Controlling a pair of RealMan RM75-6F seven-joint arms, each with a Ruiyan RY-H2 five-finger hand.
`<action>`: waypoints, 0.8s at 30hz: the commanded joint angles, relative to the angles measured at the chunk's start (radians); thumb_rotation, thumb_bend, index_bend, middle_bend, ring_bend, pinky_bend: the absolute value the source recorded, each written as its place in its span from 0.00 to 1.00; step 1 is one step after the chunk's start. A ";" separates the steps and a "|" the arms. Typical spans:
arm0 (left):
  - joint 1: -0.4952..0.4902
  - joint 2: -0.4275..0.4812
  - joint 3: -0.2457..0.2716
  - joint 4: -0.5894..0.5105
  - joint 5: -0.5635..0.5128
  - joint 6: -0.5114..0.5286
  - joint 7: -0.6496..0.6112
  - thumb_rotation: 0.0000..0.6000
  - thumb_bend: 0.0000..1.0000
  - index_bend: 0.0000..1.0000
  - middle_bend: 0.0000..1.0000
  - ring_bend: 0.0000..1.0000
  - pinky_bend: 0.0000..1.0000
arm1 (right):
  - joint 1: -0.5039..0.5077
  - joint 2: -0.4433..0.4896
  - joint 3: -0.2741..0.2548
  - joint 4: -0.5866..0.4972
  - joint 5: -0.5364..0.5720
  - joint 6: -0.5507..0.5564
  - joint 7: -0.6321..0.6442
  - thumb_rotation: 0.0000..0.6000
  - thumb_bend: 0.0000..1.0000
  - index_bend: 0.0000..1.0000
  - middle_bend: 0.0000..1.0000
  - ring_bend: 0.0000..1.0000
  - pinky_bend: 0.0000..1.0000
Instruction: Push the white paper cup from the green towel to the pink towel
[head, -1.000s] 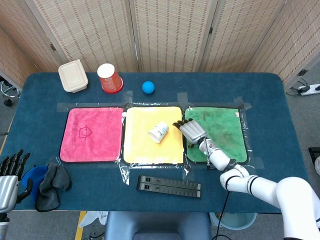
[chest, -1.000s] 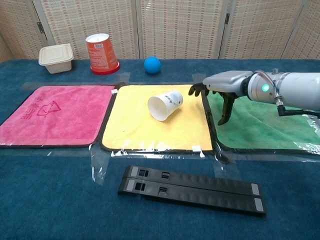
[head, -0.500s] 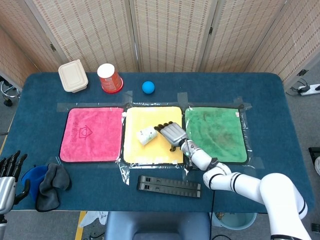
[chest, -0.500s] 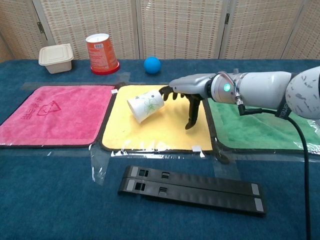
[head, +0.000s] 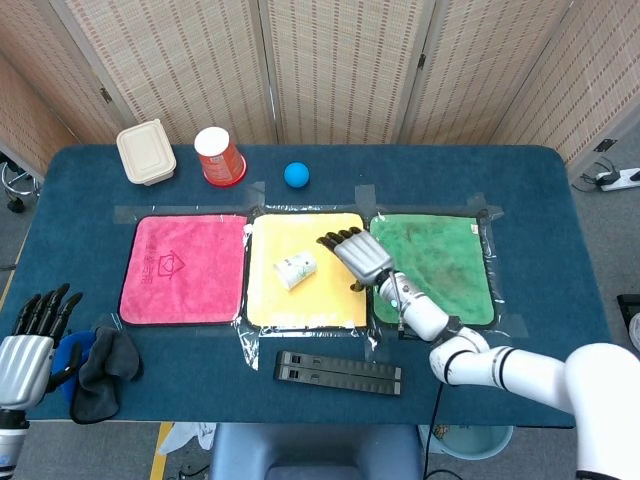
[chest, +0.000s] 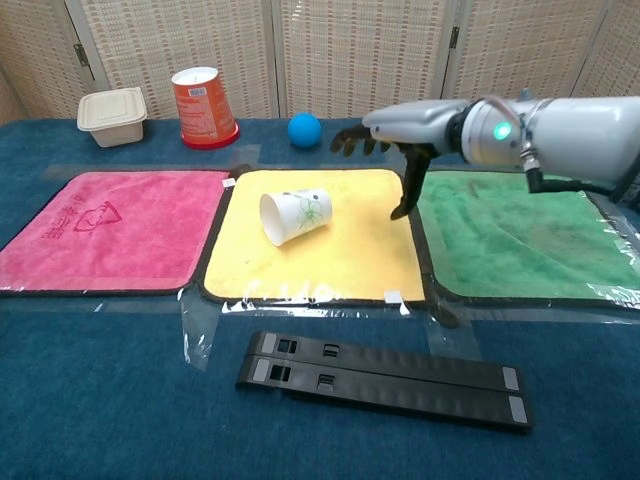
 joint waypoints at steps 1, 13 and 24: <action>-0.044 0.013 -0.018 -0.016 0.028 -0.034 -0.004 1.00 0.58 0.10 0.03 0.05 0.00 | -0.080 0.170 -0.013 -0.166 -0.038 0.110 -0.020 1.00 0.07 0.12 0.17 0.17 0.17; -0.306 0.006 -0.087 -0.034 0.096 -0.288 -0.057 1.00 0.67 0.14 0.08 0.08 0.00 | -0.365 0.573 -0.133 -0.493 -0.216 0.391 0.009 1.00 0.07 0.12 0.17 0.17 0.17; -0.593 -0.091 -0.120 0.034 0.087 -0.618 -0.035 1.00 0.81 0.14 0.08 0.08 0.00 | -0.556 0.676 -0.214 -0.555 -0.348 0.564 0.052 1.00 0.07 0.12 0.17 0.17 0.17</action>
